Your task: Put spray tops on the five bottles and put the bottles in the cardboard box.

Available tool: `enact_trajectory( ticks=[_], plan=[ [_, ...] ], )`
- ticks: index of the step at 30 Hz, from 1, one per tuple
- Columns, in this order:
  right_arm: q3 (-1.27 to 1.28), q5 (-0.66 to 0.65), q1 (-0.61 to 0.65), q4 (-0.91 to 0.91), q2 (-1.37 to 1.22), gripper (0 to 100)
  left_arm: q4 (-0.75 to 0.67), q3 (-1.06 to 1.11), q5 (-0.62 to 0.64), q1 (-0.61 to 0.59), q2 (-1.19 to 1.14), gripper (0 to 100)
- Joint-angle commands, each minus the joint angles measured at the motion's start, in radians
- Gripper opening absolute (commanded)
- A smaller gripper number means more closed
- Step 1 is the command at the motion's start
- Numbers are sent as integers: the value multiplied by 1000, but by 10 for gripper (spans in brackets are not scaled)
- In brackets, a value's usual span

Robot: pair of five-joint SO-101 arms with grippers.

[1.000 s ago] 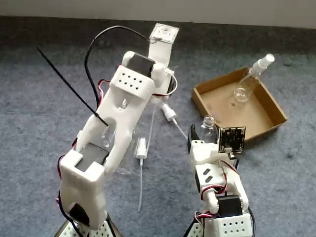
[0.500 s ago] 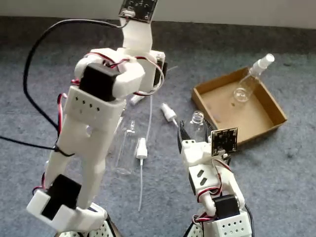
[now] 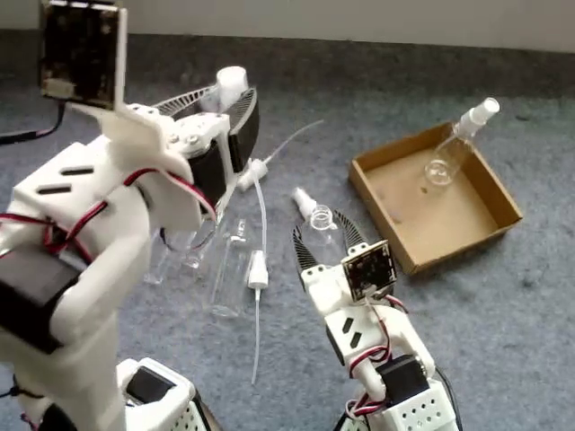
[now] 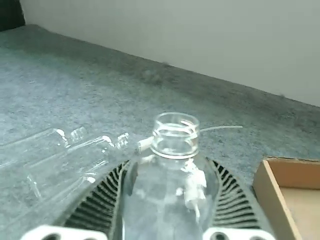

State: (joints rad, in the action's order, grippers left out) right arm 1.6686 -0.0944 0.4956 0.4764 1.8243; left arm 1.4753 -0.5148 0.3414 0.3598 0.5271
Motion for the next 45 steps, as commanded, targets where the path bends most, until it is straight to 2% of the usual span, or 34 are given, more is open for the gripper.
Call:
enact_trajectory(
  ticks=[1,3,6,16,20,24,26,35,45],
  plan=[
    [128,-18,28,-30,15,117,2,130,9,99,143,5],
    [128,-18,24,-28,15,117,-8,226,5,173,216,5],
    [128,-18,24,-22,15,117,-157,389,5,236,323,5],
    [125,-12,22,21,13,117,-868,1006,6,242,616,5],
    [124,-17,22,31,10,117,-1014,1136,-6,225,661,5],
    [124,-17,22,104,13,117,-1166,1230,-29,84,662,5],
    [124,-17,22,102,15,117,-1201,1279,-31,51,662,5],
    [124,-17,22,102,15,117,-1206,1409,-29,54,671,5],
    [124,-18,22,101,15,117,-1203,1471,-29,156,673,5]
  ],
)
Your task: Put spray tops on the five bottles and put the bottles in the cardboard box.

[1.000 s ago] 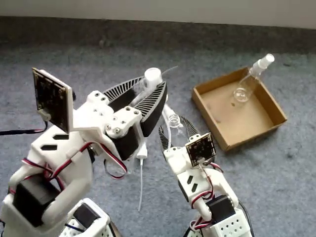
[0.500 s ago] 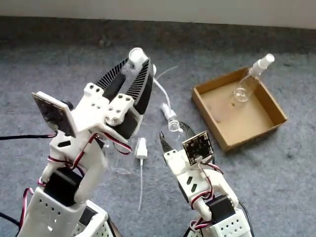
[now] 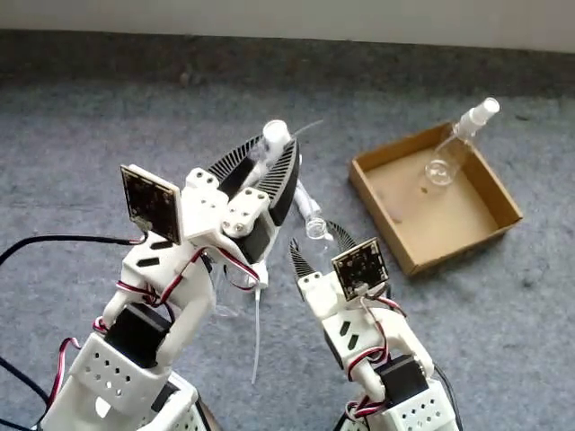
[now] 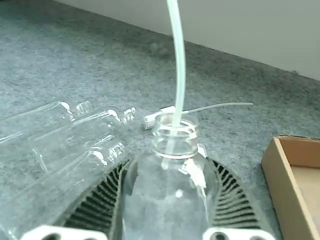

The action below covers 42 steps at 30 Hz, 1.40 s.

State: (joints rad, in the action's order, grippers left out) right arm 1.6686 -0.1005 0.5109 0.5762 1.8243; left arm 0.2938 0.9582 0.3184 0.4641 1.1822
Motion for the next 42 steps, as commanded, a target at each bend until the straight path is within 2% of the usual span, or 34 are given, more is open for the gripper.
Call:
enact_trajectory(
  ticks=[1,7,17,23,30,36,42],
  plan=[
    [124,-12,7,1,15,117,-21,-2,-6,62,18,5],
    [124,-12,7,1,15,117,-18,28,-6,74,18,5],
    [120,-12,7,1,15,117,-23,240,-8,87,18,5],
    [120,-14,4,1,15,117,-25,306,-8,170,18,5],
    [119,-14,-59,1,15,117,-21,311,-6,179,18,5],
    [120,-157,-65,1,15,117,-20,312,-6,174,16,5],
    [122,-167,-68,1,15,117,-20,312,-9,177,16,6]
  ],
)
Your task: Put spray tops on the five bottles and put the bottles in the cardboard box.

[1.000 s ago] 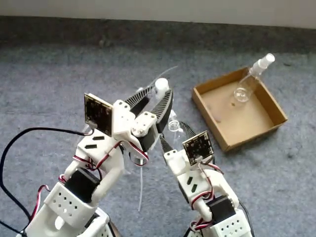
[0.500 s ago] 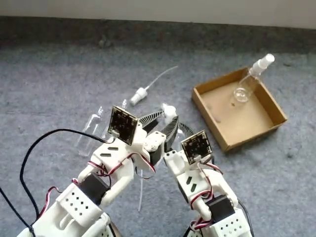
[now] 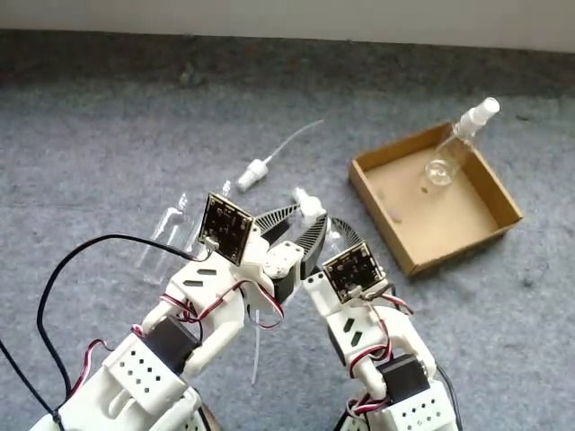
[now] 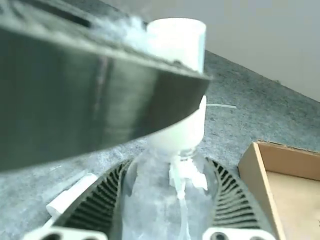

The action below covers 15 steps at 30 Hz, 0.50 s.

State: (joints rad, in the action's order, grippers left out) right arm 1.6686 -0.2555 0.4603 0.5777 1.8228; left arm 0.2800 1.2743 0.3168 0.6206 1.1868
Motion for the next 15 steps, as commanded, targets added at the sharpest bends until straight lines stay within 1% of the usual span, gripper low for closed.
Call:
enact_trajectory(
  ticks=[1,4,8,15],
  plan=[
    [122,-14,-18,-1,16,117,-6,-2,-8,21,12,7],
    [120,-15,-16,-1,16,117,-11,31,-9,19,12,7],
    [122,-92,-18,-1,16,117,-12,39,-6,19,12,8],
    [125,-98,-16,1,16,117,-11,59,-5,22,12,8]
  ],
)
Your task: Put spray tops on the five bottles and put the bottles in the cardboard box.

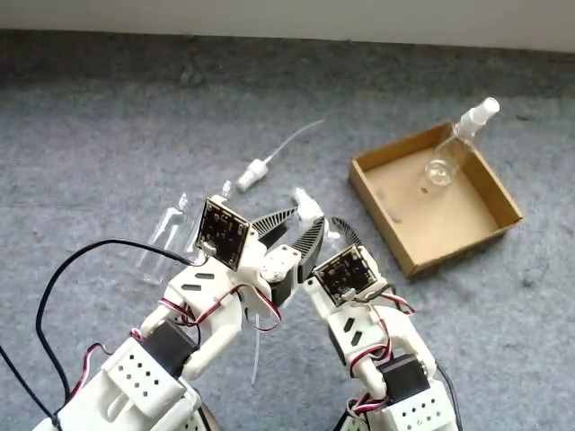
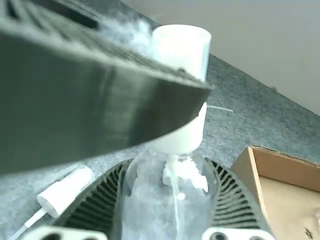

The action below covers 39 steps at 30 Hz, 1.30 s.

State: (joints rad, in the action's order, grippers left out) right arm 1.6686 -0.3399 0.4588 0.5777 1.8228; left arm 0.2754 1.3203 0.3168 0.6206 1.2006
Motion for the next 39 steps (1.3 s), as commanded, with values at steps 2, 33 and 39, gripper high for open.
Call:
enact_trajectory(
  ticks=[2,33,39],
  plan=[
    [125,-14,-15,2,16,117,-6,27,-5,22,-2,8],
    [120,-12,-21,5,16,117,17,147,-11,-87,217,204],
    [125,-11,-79,-1,16,117,212,162,-9,-94,456,200]
  ],
)
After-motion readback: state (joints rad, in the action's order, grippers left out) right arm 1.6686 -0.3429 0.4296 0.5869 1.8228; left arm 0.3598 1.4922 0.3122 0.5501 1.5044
